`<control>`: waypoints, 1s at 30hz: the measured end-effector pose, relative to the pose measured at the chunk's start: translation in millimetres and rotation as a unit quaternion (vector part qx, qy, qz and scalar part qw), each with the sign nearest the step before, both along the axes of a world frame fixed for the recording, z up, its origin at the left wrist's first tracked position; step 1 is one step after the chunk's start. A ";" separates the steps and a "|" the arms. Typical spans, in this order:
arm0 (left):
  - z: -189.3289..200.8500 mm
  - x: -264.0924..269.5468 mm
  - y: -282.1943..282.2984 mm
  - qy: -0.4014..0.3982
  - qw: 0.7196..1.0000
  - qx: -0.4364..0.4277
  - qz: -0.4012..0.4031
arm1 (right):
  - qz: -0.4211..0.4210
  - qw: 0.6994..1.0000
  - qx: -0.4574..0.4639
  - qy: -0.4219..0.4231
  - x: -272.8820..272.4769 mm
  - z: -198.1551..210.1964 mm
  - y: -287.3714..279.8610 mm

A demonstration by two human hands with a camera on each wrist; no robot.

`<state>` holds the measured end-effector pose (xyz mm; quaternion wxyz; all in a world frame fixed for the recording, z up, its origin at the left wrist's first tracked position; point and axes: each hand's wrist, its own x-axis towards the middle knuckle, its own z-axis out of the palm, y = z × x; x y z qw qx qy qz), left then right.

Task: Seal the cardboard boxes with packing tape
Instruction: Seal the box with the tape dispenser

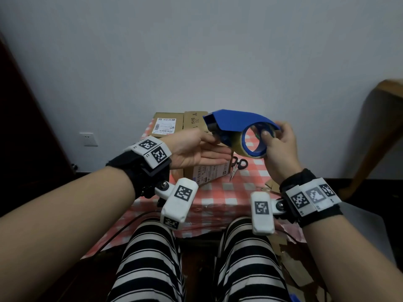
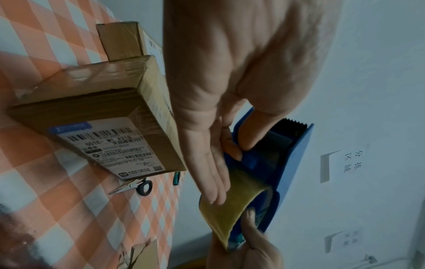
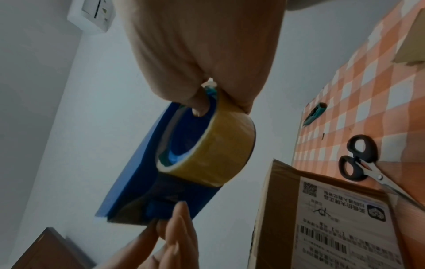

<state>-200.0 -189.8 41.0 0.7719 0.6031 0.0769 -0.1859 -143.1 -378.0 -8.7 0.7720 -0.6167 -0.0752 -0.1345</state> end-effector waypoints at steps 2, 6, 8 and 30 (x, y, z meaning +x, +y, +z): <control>-1.9 1.9 -2.4 -0.010 1.000 0.016 0.003 | 0.009 1.000 0.029 0.008 2.9 -0.5 -3.6; -4.7 4.8 -8.4 -0.030 0.999 0.006 0.021 | 0.026 0.998 0.053 0.019 5.9 -3.3 -10.3; -4.5 6.3 -11.1 -0.041 0.998 -0.022 0.036 | 0.038 0.998 0.041 0.026 5.1 -4.5 -11.3; 6.7 5.1 -19.3 -0.101 0.994 0.045 0.017 | 0.203 0.932 0.201 0.224 -1.8 -1.9 -5.9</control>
